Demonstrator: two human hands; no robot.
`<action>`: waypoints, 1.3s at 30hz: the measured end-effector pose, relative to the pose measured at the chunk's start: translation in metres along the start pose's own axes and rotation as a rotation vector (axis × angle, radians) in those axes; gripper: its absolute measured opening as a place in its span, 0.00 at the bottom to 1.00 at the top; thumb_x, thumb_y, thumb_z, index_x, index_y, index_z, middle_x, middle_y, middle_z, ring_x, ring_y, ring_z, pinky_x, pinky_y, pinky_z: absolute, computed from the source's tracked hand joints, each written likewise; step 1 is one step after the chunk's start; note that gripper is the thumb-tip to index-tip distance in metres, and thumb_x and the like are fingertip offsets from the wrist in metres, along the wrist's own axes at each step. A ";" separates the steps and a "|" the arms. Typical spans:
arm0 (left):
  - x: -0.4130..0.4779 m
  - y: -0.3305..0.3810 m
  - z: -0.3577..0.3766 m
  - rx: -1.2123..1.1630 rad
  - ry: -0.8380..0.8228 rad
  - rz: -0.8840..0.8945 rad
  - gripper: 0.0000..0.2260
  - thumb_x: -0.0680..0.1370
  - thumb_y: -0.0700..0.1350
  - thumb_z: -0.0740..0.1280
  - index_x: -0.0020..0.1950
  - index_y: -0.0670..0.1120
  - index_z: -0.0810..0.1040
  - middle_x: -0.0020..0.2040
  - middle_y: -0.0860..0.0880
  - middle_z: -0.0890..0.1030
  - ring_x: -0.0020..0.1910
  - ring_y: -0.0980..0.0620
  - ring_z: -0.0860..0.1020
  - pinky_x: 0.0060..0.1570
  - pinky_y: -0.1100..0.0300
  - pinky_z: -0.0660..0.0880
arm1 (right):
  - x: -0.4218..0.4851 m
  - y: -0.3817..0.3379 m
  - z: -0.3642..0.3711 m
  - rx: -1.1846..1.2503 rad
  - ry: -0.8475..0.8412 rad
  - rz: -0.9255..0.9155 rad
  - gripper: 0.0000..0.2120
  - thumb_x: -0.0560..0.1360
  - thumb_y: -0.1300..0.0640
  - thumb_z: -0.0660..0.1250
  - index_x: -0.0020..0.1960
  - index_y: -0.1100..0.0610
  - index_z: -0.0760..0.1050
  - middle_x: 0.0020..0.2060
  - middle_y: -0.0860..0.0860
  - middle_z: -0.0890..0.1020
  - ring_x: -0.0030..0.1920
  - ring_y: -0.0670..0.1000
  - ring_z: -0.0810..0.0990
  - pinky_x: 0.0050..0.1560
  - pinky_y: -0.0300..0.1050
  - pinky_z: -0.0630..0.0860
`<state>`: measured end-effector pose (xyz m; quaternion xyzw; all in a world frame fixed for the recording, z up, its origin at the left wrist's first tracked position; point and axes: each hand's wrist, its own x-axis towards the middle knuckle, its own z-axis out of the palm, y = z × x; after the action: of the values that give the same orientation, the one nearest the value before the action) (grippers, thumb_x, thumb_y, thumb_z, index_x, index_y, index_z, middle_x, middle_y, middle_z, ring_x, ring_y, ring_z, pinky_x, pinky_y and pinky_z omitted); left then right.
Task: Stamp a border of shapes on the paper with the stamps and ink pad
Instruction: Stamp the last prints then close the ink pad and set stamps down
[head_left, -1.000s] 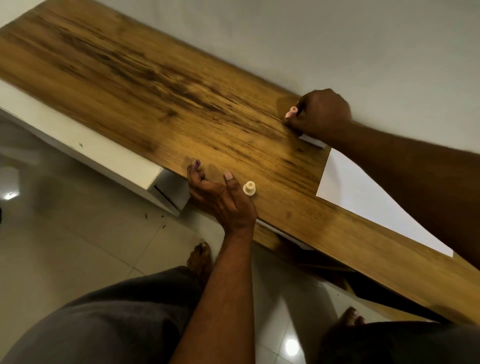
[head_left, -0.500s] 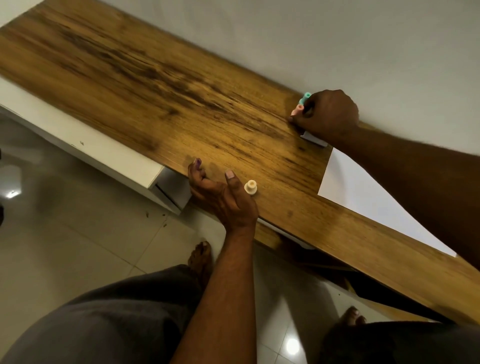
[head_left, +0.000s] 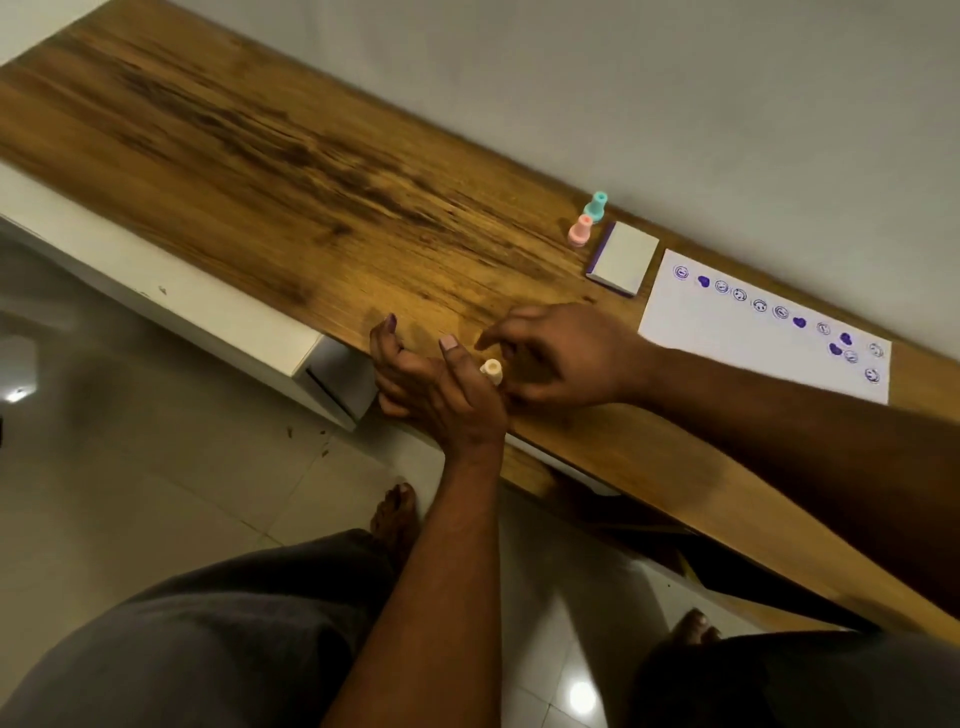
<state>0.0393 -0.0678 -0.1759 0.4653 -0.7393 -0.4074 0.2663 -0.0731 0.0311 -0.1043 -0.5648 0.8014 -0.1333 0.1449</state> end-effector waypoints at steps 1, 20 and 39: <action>0.002 0.005 -0.001 -0.081 0.079 0.039 0.32 0.81 0.57 0.53 0.81 0.41 0.64 0.80 0.42 0.66 0.78 0.41 0.65 0.75 0.46 0.55 | 0.002 -0.001 0.005 0.001 0.009 -0.006 0.23 0.76 0.42 0.69 0.67 0.49 0.75 0.57 0.45 0.80 0.53 0.44 0.77 0.46 0.35 0.72; 0.038 0.039 0.028 0.354 -0.377 0.443 0.20 0.80 0.57 0.66 0.70 0.54 0.77 0.75 0.48 0.71 0.79 0.44 0.62 0.80 0.41 0.53 | 0.025 0.090 -0.016 -0.287 0.397 0.636 0.21 0.73 0.34 0.70 0.54 0.49 0.85 0.42 0.50 0.85 0.42 0.50 0.81 0.38 0.41 0.70; 0.012 0.032 0.030 0.085 -0.310 0.537 0.19 0.79 0.58 0.67 0.68 0.55 0.77 0.68 0.51 0.77 0.70 0.51 0.71 0.72 0.50 0.63 | -0.170 0.084 -0.018 -0.078 0.696 0.700 0.21 0.74 0.32 0.70 0.56 0.47 0.83 0.48 0.42 0.84 0.48 0.41 0.78 0.49 0.38 0.71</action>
<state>-0.0035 -0.0603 -0.1642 0.1964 -0.8840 -0.3571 0.2289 -0.0983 0.2201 -0.1057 -0.1887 0.9483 -0.2271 -0.1165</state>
